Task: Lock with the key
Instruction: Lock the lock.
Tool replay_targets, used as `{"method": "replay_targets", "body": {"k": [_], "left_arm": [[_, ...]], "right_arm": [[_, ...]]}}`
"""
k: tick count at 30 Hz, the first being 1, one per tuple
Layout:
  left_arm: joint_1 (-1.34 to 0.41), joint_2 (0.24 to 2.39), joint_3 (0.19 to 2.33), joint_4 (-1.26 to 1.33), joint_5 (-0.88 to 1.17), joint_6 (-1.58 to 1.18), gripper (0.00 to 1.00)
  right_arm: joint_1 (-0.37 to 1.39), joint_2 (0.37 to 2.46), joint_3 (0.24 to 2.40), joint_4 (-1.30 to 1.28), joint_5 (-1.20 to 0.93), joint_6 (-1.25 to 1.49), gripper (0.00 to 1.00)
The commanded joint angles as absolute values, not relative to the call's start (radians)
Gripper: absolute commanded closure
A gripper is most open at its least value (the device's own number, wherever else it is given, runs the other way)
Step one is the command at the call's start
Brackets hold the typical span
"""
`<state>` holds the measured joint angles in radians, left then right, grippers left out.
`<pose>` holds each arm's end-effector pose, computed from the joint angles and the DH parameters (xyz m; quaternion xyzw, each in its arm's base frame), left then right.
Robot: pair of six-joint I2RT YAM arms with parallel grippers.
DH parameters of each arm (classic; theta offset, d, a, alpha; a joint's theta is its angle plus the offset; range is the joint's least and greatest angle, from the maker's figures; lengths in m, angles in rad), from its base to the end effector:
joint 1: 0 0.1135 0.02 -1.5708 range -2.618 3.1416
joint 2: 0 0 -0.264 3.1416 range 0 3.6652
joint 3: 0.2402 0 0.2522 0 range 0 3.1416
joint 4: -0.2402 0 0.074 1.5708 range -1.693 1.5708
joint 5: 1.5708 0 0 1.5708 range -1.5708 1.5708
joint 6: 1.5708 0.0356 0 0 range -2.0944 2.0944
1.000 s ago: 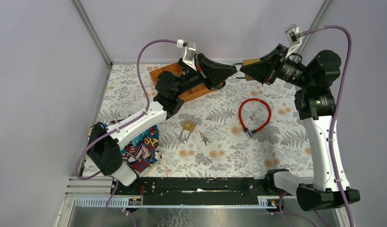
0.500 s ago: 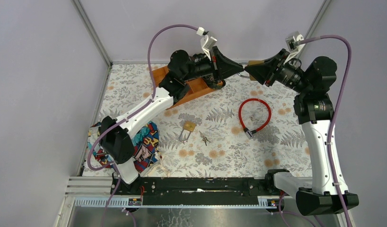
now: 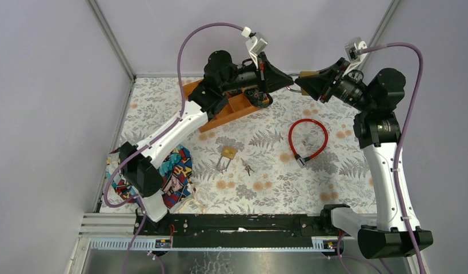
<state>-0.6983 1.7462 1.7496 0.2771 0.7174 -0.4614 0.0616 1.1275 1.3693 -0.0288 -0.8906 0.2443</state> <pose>0.2972 -0.2800 0.4622 0.3451 0.5259 -0.5865 0.5102 0.2223 0.0414 0.4893 -0.2821 0.5949 0.3743 0.6530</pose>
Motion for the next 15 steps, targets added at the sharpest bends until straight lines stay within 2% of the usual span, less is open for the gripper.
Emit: {"method": "replay_targets", "body": {"k": [1, 3, 5, 10, 15], "left_arm": [[-0.958, 1.743, 2.006, 0.12, 0.972, -0.365, 1.0], [-0.972, 1.788, 2.133, -0.14, 0.919, -0.242, 1.0], [-0.997, 1.812, 2.217, -0.272, 0.889, -0.149, 1.0], [-1.032, 1.834, 2.307, -0.292, 0.865, -0.127, 1.0], [-1.015, 1.935, 2.601, -0.493, 0.813, -0.008, 1.0]], "right_arm": [[0.132, 1.252, 1.264, -0.06, -0.903, 0.202, 1.0], [0.132, 1.254, 1.257, -0.03, -0.91, 0.209, 1.0], [0.134, 1.258, 1.26, 0.016, -0.92, 0.225, 1.0], [0.133, 1.276, 1.294, 0.025, -0.914, 0.239, 1.0], [0.132, 1.263, 1.257, -0.055, -0.906, 0.156, 1.0]]}}
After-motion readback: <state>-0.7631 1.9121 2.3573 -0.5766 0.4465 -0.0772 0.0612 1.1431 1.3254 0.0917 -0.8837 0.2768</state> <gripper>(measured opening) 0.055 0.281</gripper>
